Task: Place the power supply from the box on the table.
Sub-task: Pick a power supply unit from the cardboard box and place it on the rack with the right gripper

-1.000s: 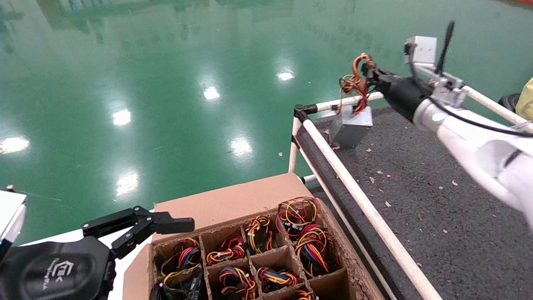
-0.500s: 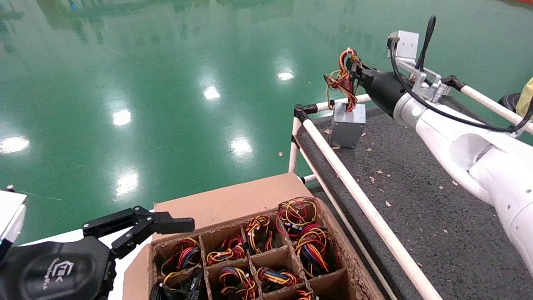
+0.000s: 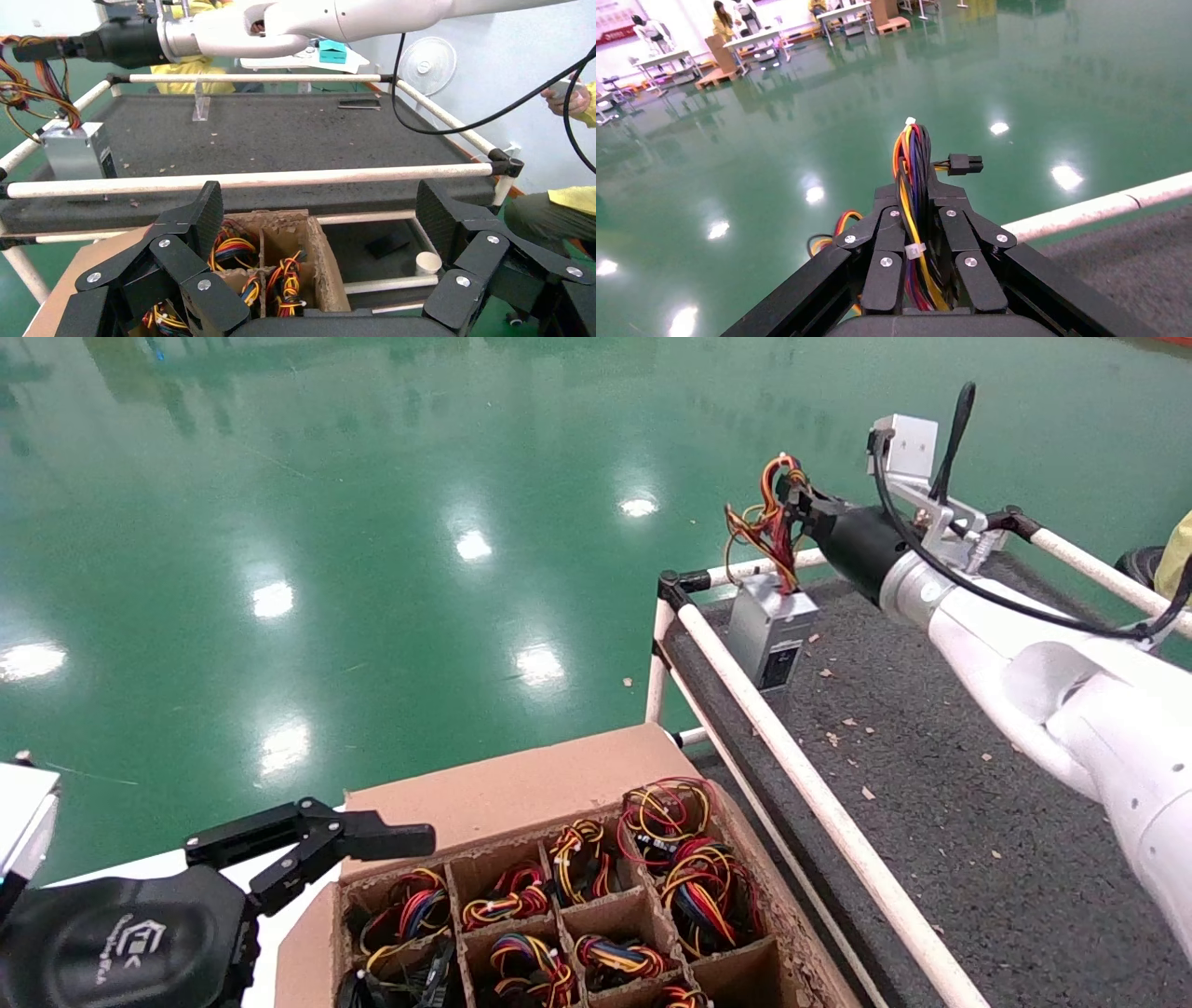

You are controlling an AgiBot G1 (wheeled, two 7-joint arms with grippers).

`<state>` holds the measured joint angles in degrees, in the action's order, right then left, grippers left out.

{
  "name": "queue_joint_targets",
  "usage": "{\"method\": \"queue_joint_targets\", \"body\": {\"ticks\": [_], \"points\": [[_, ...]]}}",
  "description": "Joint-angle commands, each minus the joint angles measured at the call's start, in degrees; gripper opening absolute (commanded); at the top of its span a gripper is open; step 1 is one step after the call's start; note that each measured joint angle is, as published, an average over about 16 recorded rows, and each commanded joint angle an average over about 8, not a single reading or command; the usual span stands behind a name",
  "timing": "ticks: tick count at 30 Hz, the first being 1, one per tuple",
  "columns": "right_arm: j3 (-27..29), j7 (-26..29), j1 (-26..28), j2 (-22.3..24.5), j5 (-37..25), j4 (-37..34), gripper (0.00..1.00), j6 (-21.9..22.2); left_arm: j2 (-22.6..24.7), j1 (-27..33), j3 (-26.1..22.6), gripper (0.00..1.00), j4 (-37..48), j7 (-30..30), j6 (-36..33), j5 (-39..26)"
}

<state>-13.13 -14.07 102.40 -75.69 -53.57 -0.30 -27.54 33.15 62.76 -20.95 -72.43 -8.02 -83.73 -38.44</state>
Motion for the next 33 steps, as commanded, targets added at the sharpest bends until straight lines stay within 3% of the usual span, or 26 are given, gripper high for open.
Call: {"method": "queue_joint_targets", "body": {"ticks": [1, 6, 8, 9, 33], "points": [[-0.1, 0.0, -0.2, 0.0, -0.1, -0.2, 0.2, 0.2, 0.0, 0.0, 0.0, 1.0, 0.0, 0.0, 0.0, 0.0], [-0.3, -0.1, -0.6, 0.2, -0.5, -0.3, 0.83, 0.8, 0.0, 0.0, 0.0, 1.0, 0.0, 0.0, 0.0, 0.0], [-0.4, -0.1, -0.6, 0.2, -0.5, -0.3, 0.98, 0.9, 0.0, 0.0, 0.0, 1.0, 0.0, 0.0, 0.0, 0.0], [-0.4, -0.1, -0.7, 0.3, -0.5, -0.3, 1.0, 1.0, 0.0, 0.0, 0.0, 1.0, 0.0, 0.0, 0.0, 0.0], [-0.4, -0.1, -0.7, 0.3, -0.6, -0.3, 1.0, 0.9, 0.0, 0.0, 0.0, 1.0, 0.0, 0.0, 0.0, 0.0]]}}
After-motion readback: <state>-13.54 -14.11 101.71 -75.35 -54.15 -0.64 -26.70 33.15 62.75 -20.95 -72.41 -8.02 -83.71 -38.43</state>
